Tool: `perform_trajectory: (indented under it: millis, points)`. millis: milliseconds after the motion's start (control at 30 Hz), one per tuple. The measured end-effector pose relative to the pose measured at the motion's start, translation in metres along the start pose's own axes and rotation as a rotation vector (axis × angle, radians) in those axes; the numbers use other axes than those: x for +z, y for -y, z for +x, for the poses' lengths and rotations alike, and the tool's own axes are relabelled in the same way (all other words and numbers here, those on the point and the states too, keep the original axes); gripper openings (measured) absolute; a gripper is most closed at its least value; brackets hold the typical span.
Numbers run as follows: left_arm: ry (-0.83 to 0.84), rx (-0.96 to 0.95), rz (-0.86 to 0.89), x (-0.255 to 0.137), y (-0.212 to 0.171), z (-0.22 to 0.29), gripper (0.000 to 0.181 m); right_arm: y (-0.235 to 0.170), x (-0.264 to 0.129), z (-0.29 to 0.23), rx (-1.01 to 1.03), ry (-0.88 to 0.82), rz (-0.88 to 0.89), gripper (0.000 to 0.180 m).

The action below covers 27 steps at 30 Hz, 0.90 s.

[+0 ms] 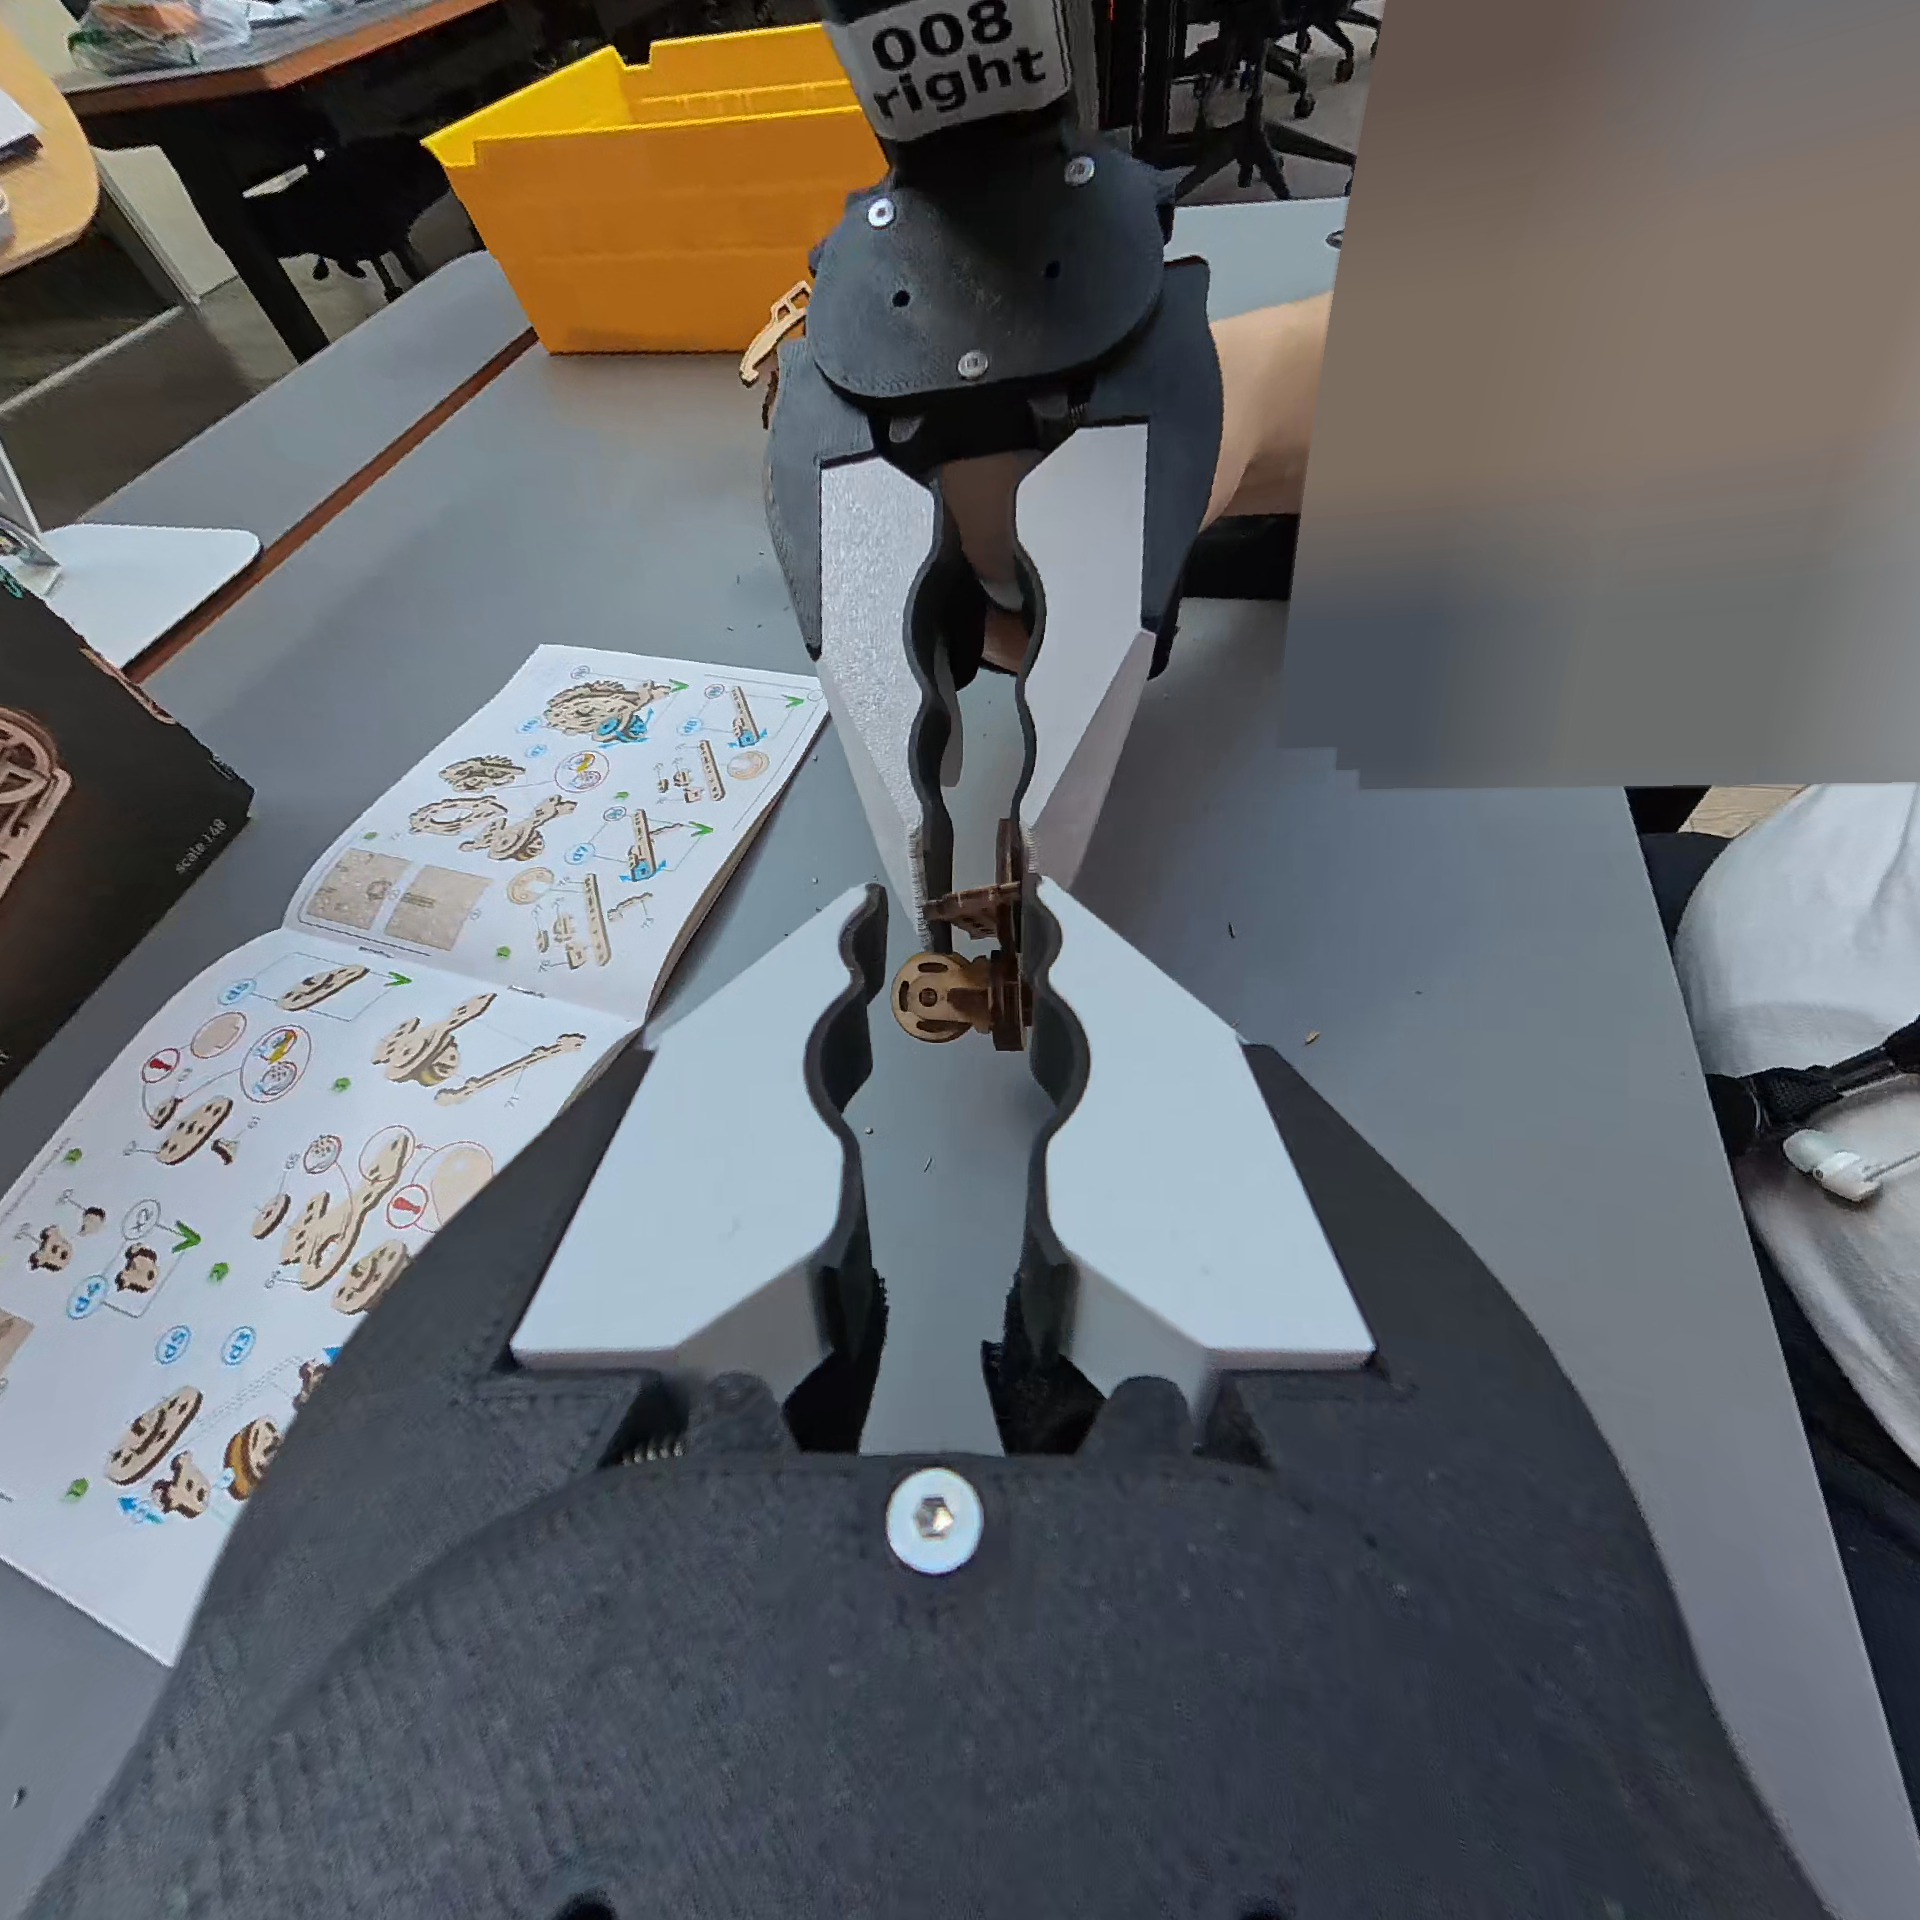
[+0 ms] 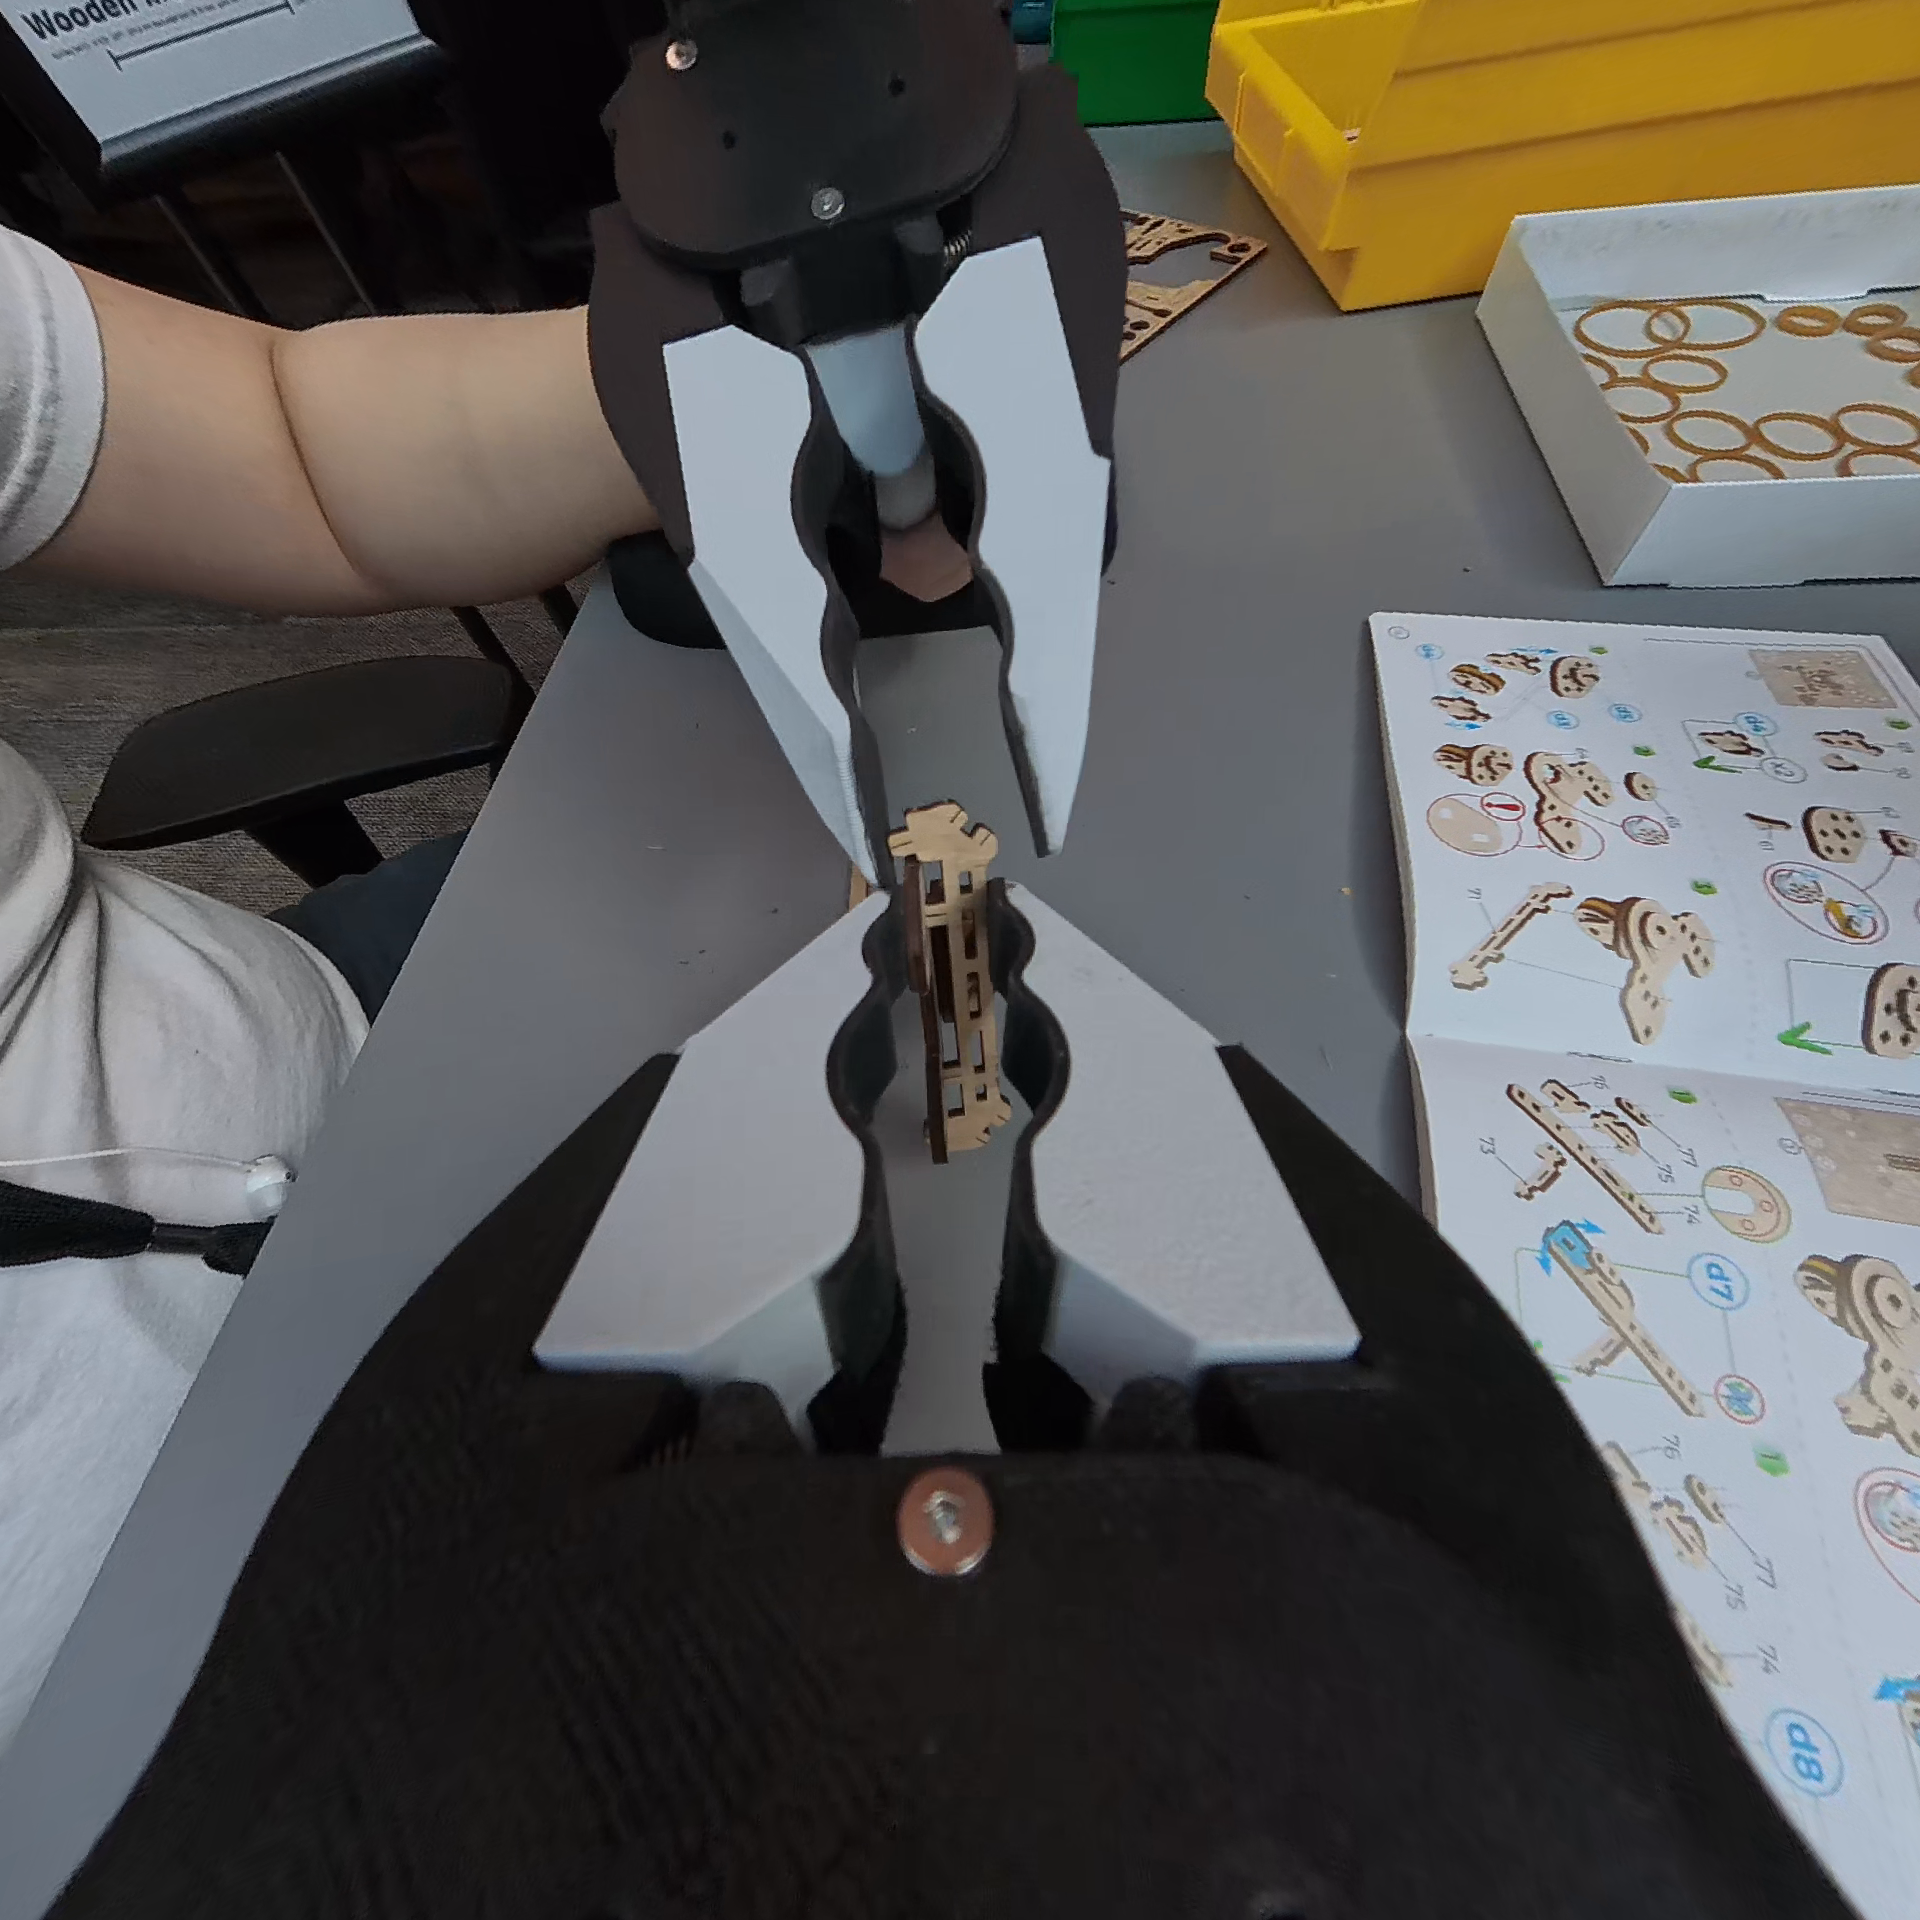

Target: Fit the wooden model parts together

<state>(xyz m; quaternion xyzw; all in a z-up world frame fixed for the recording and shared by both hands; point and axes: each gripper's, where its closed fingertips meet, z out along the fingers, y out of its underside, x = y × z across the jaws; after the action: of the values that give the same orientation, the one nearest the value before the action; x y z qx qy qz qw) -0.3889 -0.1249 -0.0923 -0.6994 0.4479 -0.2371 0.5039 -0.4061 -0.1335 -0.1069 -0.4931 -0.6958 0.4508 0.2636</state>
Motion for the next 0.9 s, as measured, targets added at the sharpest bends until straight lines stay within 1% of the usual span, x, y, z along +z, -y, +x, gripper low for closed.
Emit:
perform_trajectory:
  millis: [167, 367, 467, 600, 700, 767, 900]
  points:
    - [-0.022, 0.002, 0.058, -0.003, 0.008, 0.004, 0.016, 0.007, -0.003, -0.003, 0.033, 0.029, 0.052, 0.013]
    - [-0.012, -0.025, 0.159, -0.013, 0.026, 0.002, 0.015, 0.025, -0.011, -0.007, 0.034, 0.053, 0.160, 0.014]
    - [-0.003, -0.048, 0.199, -0.019, 0.032, -0.002, 0.015, 0.023, -0.011, -0.005, 0.046, 0.052, 0.154, 0.019]
    - [0.001, -0.057, 0.228, -0.021, 0.035, -0.003, 0.016, 0.031, -0.014, -0.004, 0.071, 0.066, 0.207, 0.013]
    - [0.004, -0.062, 0.266, -0.022, 0.040, -0.002, 0.017, 0.036, -0.017, -0.005, 0.059, 0.061, 0.238, 0.013]
    - [-0.015, -0.093, 0.264, -0.020, 0.039, 0.000, 0.021, 0.039, -0.018, -0.007, 0.043, 0.056, 0.251, 0.013]
    - [-0.026, -0.097, 0.285, -0.019, 0.042, 0.002, 0.015, 0.043, -0.019, -0.009, -0.014, 0.033, 0.265, 0.013]
